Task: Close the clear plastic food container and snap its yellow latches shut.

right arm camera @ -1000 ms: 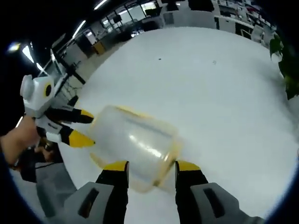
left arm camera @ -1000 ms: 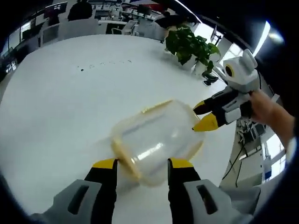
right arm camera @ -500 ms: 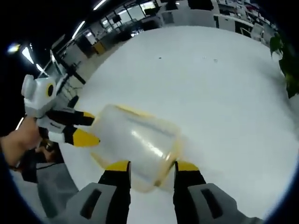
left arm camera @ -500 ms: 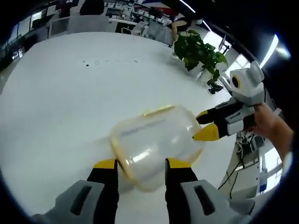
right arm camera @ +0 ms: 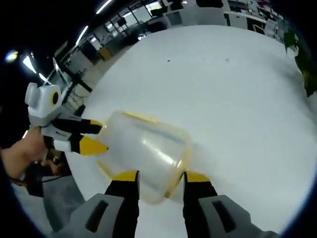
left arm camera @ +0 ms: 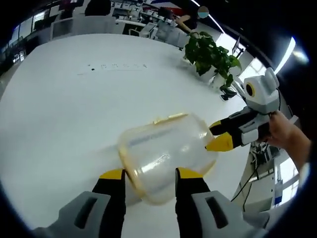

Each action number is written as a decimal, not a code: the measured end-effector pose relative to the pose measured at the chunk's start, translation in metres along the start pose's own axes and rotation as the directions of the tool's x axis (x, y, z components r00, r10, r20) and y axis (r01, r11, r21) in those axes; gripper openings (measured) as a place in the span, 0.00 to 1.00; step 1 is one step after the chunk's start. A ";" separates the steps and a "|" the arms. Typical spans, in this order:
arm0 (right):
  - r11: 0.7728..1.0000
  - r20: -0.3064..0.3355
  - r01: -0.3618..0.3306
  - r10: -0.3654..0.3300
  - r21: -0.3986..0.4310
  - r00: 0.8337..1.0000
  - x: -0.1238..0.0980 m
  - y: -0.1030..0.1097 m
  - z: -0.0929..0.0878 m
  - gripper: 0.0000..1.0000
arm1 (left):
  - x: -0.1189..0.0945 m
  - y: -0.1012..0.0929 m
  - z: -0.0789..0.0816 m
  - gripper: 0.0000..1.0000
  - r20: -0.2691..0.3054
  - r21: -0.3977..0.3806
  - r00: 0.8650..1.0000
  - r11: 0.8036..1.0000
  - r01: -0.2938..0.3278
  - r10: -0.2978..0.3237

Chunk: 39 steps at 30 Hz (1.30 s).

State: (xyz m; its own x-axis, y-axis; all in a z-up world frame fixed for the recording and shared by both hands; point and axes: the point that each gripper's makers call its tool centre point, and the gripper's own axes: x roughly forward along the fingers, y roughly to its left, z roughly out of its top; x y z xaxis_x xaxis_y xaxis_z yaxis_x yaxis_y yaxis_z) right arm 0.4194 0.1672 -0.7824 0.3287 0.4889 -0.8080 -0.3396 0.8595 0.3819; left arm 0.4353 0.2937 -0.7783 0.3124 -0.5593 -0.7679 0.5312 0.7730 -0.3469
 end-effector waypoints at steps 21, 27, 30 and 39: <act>0.987 -0.012 0.058 -0.061 -0.150 0.998 -0.003 0.001 0.007 0.37 | -0.002 0.000 0.000 0.41 0.014 0.061 1.000 0.998 0.013 -0.014; 0.969 -0.021 0.078 -0.086 -0.235 0.996 -0.004 0.000 0.011 0.39 | -0.004 0.003 0.001 0.43 0.003 0.123 1.000 0.992 0.007 -0.007; 0.959 -0.034 0.087 -0.099 -0.271 0.994 -0.004 0.000 0.011 0.41 | -0.006 0.003 0.002 0.48 0.004 0.160 1.000 0.987 0.004 -0.005; 0.935 -0.039 0.090 -0.110 -0.344 0.993 -0.012 0.003 0.018 0.41 | -0.014 0.009 0.005 0.48 0.002 0.262 1.000 0.965 -0.004 0.003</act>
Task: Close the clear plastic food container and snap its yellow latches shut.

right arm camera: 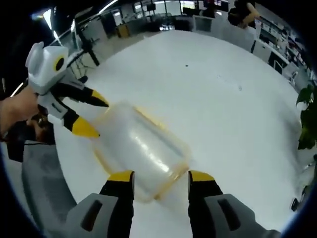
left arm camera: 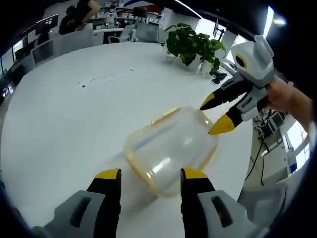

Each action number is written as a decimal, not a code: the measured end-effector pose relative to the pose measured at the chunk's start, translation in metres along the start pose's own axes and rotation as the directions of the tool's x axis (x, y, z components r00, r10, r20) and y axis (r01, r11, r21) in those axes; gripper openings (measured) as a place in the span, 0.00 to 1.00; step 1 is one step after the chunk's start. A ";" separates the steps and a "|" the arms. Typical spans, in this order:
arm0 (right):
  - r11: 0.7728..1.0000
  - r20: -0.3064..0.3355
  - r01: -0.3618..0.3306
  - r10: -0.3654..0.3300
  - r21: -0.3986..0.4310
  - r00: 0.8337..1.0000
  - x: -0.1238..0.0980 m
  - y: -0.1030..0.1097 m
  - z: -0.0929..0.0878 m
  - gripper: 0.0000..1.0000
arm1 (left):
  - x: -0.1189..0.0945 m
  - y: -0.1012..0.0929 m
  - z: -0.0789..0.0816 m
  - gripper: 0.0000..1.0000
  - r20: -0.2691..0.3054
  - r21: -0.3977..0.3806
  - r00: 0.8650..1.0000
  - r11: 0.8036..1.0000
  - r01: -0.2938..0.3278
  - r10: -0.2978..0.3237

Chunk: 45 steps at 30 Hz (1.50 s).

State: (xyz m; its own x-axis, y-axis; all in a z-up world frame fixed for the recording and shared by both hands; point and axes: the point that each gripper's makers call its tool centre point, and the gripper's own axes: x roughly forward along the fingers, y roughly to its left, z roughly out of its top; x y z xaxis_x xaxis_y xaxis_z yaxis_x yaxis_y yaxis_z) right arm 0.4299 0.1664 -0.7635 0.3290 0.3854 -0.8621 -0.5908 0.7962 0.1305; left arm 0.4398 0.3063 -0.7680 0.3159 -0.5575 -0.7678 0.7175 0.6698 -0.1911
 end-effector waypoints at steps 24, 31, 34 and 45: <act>0.977 -0.079 -0.023 0.006 -0.213 0.997 -0.007 0.006 0.003 0.32 | -0.012 0.002 0.013 0.42 -0.034 0.193 0.999 0.981 0.024 -0.018; 0.957 -0.089 -0.040 0.015 -0.288 0.996 -0.009 0.009 0.008 0.32 | -0.012 -0.001 0.013 0.42 -0.059 0.256 0.998 0.966 0.040 -0.025; 0.948 -0.099 -0.051 0.020 -0.315 0.995 -0.009 0.010 0.007 0.31 | -0.012 -0.003 0.014 0.41 -0.070 0.285 0.997 0.957 0.052 -0.033; 0.902 -0.145 -0.082 0.022 -0.423 0.989 -0.007 0.013 0.007 0.28 | -0.011 -0.007 0.016 0.40 -0.097 0.389 0.995 0.918 0.073 -0.038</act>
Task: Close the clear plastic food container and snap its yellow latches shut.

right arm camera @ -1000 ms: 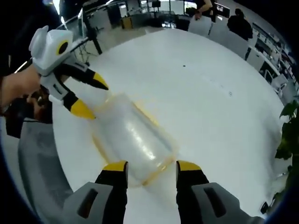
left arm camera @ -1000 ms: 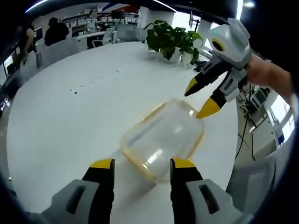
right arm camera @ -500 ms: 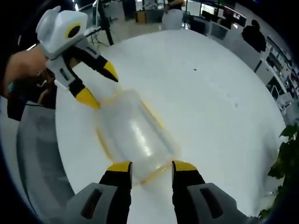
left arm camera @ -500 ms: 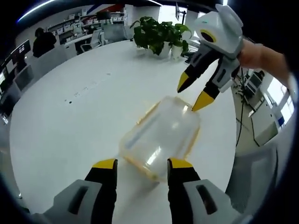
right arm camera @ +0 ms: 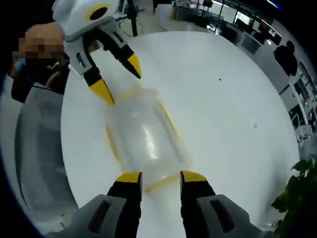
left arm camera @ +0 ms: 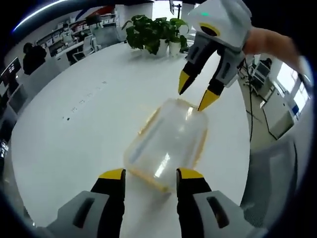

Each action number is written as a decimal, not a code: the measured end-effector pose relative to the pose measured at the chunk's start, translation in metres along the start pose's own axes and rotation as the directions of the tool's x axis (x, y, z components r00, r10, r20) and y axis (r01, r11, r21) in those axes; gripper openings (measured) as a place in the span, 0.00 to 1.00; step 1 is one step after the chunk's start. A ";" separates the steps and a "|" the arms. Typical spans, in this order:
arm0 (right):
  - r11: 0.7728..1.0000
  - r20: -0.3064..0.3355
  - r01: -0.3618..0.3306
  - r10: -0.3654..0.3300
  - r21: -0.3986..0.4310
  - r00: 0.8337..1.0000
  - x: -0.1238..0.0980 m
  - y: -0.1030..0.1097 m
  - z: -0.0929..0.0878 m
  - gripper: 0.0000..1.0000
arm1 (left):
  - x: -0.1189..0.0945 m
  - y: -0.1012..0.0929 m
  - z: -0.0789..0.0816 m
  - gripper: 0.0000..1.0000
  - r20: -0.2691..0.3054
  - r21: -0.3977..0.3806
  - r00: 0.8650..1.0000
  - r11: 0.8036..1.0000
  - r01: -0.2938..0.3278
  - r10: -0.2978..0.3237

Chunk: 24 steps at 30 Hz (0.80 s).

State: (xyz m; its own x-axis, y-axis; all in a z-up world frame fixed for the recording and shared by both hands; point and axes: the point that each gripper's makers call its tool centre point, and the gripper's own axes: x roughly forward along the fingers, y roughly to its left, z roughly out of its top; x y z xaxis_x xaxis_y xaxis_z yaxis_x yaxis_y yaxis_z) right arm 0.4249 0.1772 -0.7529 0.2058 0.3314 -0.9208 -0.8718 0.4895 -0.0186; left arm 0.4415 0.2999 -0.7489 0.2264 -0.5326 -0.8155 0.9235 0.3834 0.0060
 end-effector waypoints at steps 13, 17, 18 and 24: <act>0.993 -0.002 -0.025 0.025 -0.113 1.000 0.009 0.009 0.014 0.27 | 0.001 -0.002 0.010 0.39 0.005 0.202 1.000 0.979 0.009 -0.010; 0.990 -0.011 -0.029 0.027 -0.140 1.000 0.010 0.010 0.015 0.27 | 0.001 -0.003 0.013 0.39 0.010 0.229 1.000 0.973 0.017 -0.020; 0.990 -0.005 -0.032 0.032 -0.139 0.999 0.010 0.010 0.016 0.27 | 0.001 -0.004 0.015 0.39 0.014 0.231 1.000 0.973 0.021 -0.025; 0.986 0.003 -0.036 0.037 -0.164 0.999 0.009 0.011 0.019 0.26 | 0.004 -0.014 0.022 0.37 0.024 0.269 0.997 0.961 0.058 -0.067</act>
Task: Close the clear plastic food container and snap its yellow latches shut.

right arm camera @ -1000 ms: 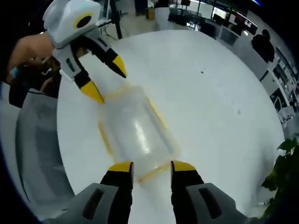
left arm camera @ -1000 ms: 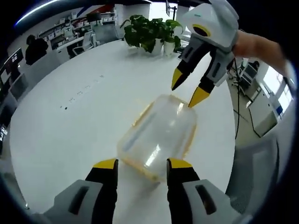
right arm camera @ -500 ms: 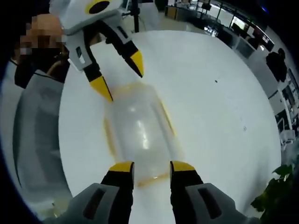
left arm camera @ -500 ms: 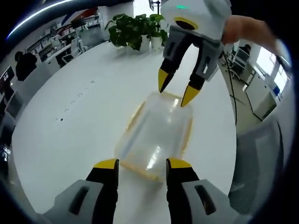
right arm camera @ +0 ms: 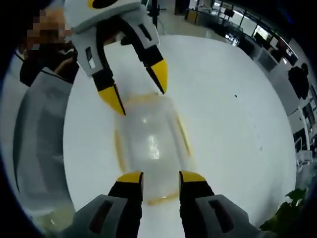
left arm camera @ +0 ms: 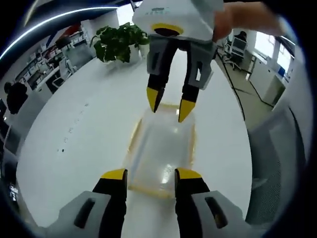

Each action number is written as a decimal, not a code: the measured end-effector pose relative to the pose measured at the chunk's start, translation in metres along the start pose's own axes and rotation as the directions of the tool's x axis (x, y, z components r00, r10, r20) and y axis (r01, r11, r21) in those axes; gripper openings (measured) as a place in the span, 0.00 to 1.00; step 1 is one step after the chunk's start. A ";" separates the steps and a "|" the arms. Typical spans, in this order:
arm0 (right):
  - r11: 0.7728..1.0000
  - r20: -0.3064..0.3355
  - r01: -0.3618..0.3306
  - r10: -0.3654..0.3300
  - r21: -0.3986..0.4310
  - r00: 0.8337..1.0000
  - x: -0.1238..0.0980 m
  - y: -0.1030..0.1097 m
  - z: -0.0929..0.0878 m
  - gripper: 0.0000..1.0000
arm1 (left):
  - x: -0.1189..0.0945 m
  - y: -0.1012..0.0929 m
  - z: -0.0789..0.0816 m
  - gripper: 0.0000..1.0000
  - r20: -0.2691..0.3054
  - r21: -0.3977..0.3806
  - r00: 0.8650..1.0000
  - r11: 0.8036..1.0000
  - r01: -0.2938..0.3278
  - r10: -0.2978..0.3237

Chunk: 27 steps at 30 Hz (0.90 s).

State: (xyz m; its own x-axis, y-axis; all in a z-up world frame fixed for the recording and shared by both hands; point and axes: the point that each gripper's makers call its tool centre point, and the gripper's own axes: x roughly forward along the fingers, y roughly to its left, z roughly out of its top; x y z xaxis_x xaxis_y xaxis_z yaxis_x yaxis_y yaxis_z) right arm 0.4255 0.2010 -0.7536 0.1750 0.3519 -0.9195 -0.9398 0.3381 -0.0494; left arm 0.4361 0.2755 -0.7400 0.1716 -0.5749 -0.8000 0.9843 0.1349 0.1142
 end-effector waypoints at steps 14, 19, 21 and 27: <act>1.000 0.021 -0.013 0.014 -0.029 1.000 0.003 0.004 0.011 0.26 | 0.005 -0.001 0.009 0.36 0.003 0.020 1.000 1.000 0.016 -0.016; 0.999 0.024 -0.016 0.017 -0.038 1.000 0.003 0.005 0.012 0.26 | 0.007 -0.004 0.016 0.36 0.010 0.039 1.000 0.999 0.026 -0.026; 0.999 0.025 -0.017 0.018 -0.037 1.000 0.004 0.005 0.013 0.26 | 0.010 -0.003 0.018 0.36 0.009 0.045 1.000 0.999 0.028 -0.028; 0.998 0.039 -0.024 0.026 -0.050 0.999 0.005 0.007 0.017 0.26 | 0.015 -0.007 0.022 0.36 0.003 0.068 0.999 0.997 0.048 -0.048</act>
State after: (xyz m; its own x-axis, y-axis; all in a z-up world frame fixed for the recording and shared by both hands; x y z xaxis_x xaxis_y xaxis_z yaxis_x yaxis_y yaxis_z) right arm 0.4249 0.2197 -0.7521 0.1619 0.3946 -0.9045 -0.9573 0.2854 -0.0469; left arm 0.4332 0.2479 -0.7398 0.1242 -0.5832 -0.8028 0.9919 0.0523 0.1155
